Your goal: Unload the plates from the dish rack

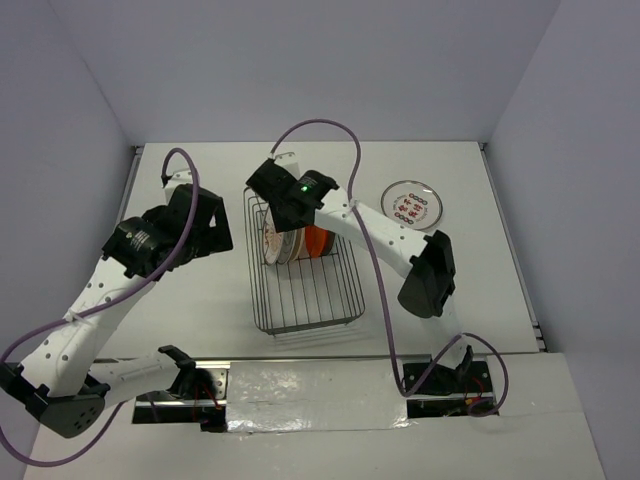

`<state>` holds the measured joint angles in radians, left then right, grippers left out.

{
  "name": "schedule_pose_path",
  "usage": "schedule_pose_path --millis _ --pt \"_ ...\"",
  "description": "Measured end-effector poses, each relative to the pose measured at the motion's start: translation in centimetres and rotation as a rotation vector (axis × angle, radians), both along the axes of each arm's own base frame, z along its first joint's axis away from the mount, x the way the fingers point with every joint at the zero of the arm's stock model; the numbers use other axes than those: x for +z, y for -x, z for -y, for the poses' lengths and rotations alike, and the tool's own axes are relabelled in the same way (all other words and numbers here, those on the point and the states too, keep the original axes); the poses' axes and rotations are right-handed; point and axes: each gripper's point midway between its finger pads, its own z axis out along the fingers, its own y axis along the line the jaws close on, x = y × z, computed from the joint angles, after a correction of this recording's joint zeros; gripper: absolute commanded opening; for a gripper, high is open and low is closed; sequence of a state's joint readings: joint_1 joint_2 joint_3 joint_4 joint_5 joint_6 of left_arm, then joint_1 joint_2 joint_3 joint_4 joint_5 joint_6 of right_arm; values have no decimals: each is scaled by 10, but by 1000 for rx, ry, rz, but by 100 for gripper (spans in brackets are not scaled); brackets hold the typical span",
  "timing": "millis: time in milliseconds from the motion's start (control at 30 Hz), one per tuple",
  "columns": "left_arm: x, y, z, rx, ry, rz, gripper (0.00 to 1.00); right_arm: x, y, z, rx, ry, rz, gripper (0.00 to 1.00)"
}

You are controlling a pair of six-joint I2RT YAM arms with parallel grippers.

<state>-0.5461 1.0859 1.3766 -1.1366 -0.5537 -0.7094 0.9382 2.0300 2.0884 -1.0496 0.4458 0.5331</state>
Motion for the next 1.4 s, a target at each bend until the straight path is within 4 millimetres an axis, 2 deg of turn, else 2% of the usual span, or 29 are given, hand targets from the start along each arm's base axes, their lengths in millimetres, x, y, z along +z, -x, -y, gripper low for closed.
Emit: schedule_pose_path --millis 100,233,333,433,500,533,767,833,867,1100,1167,1267,1333,1400 --pt "-1 1 -1 -13 -11 -1 99 -17 1 2 0 47 -35 45" --pt "-2 2 -2 -34 -26 -3 99 -19 1 3 -2 55 -39 45" --pt "-4 2 -2 -45 -33 -8 99 -20 0 3 -5 53 -39 37" --pt "-5 2 -2 -63 -44 -13 99 -23 -2 3 -14 48 -37 23" --pt "-4 1 -1 -69 -44 -10 100 -25 -4 3 -26 49 -35 21" --pt "-4 1 -1 -76 -49 -10 99 -25 -4 3 -35 50 -35 17" --pt "-3 -2 1 -102 -46 -3 99 -12 -25 -3 -122 27 24 14" --pt "-3 -3 2 -106 -43 -2 99 -13 -27 0 -138 27 24 3" --pt "-4 -4 3 -109 -39 -2 99 -14 -28 1 -149 27 23 0" --pt "-5 -4 3 -128 -52 -6 99 -11 -29 9 -206 22 24 0" --pt "-5 -5 3 -129 -53 -5 99 -2 -27 13 -214 25 31 0" --pt "-4 -7 4 -129 -49 2 99 30 -28 25 -239 -4 82 0" --pt "-3 -9 6 -130 -44 8 100 63 -26 42 -268 -46 128 0" --pt "-4 -12 8 -133 -41 9 99 101 -23 69 -314 -108 181 0"
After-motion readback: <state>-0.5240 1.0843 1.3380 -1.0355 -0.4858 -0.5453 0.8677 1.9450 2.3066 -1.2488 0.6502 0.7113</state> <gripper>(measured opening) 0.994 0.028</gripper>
